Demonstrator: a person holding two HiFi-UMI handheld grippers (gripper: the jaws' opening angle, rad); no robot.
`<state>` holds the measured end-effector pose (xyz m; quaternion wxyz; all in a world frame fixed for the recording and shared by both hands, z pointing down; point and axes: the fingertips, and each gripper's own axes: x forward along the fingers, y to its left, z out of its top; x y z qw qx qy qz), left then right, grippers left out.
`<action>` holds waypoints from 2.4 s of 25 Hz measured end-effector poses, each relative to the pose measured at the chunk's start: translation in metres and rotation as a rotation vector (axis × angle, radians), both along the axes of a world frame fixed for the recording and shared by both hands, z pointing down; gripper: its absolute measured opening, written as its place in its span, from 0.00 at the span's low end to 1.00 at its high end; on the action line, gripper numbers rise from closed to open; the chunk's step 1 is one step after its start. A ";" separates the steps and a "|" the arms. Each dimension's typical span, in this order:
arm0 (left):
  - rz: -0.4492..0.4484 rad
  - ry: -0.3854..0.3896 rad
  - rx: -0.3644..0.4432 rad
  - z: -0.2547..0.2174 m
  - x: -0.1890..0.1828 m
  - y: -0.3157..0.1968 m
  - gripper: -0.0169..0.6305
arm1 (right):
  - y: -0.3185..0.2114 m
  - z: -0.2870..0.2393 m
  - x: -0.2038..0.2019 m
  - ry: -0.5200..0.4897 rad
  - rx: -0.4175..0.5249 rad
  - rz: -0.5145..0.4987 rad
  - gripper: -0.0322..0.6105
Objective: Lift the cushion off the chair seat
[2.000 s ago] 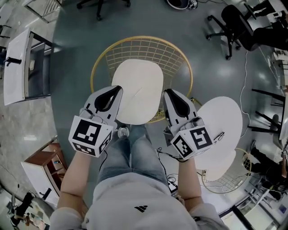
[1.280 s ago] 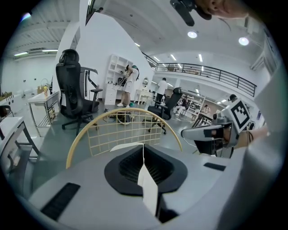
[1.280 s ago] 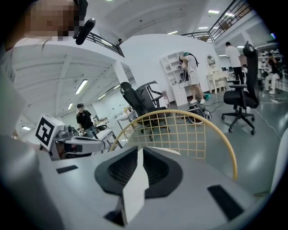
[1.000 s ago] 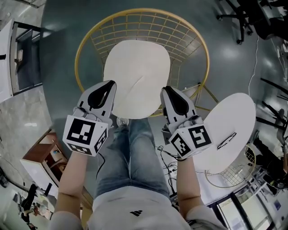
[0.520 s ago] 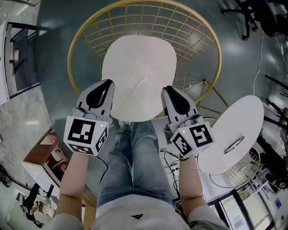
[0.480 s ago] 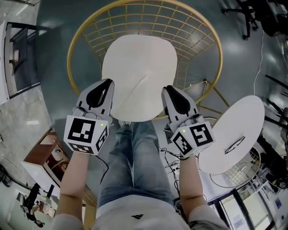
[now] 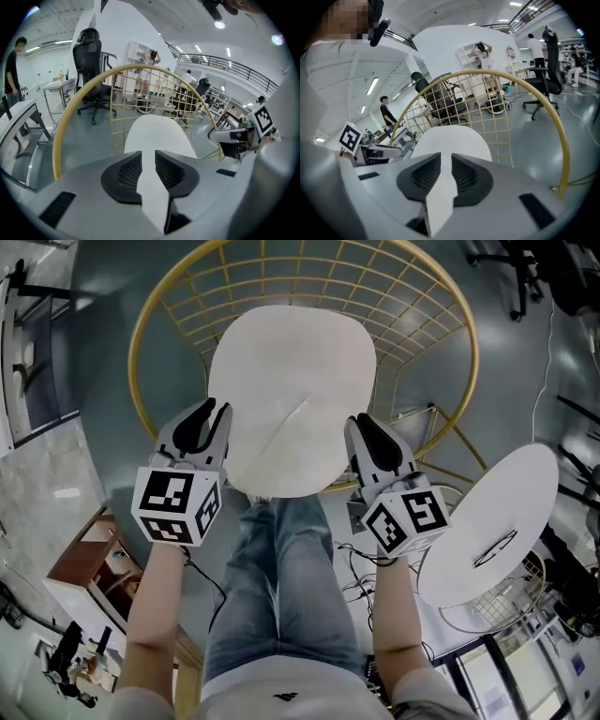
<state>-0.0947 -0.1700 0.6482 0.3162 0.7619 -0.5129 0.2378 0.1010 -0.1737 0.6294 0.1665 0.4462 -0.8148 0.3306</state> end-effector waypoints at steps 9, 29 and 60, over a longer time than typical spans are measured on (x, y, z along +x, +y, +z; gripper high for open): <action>-0.064 -0.041 -0.039 0.029 -0.012 -0.002 0.26 | 0.002 0.026 0.011 0.019 -0.036 0.016 0.19; -0.105 -0.074 -0.123 0.070 -0.024 -0.002 0.31 | -0.005 0.079 0.045 0.066 -0.138 0.117 0.27; -0.112 -0.063 -0.169 0.096 -0.030 -0.006 0.36 | -0.001 0.145 0.046 -0.008 -0.345 0.124 0.39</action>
